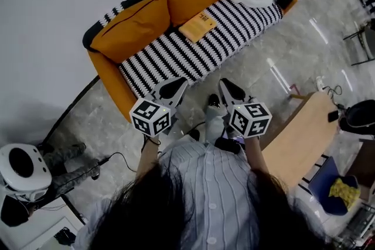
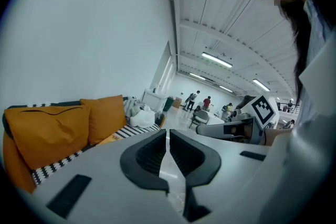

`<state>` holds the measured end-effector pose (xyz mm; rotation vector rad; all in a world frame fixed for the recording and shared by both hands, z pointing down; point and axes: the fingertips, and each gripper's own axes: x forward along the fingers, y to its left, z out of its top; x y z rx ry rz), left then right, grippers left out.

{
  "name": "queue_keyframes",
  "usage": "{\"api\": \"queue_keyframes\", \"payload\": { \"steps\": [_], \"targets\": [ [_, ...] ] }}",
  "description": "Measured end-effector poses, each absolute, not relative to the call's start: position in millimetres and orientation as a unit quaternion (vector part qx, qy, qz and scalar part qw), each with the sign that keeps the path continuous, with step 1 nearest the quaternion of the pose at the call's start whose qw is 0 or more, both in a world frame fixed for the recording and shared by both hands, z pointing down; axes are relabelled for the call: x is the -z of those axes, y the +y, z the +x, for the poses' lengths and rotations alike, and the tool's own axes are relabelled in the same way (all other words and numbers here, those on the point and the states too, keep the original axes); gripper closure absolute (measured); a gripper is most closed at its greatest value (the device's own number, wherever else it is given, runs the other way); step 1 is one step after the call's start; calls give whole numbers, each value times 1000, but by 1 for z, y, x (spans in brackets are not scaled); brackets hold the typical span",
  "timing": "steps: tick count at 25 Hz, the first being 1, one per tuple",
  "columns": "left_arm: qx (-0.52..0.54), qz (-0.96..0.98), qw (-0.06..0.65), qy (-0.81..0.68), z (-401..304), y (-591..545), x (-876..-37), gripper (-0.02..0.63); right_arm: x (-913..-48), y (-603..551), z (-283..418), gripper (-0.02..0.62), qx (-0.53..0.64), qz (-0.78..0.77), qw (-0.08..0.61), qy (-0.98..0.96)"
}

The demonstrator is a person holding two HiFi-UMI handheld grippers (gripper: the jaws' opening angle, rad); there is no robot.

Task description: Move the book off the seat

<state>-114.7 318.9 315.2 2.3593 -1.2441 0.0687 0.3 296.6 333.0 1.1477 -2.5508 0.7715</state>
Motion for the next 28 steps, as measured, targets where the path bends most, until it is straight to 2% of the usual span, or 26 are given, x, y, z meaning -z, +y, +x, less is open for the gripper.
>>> {"api": "queue_keyframes", "payload": {
  "steps": [15,28],
  "targets": [
    [-45,827,262,-495,-65,169,-330,591,-352,125,73,555,-286,366,142,-874],
    [-53,819,257,-511,-65,120,-328,591,-365,83,91,555,-304,365,143,-868]
  ]
}}
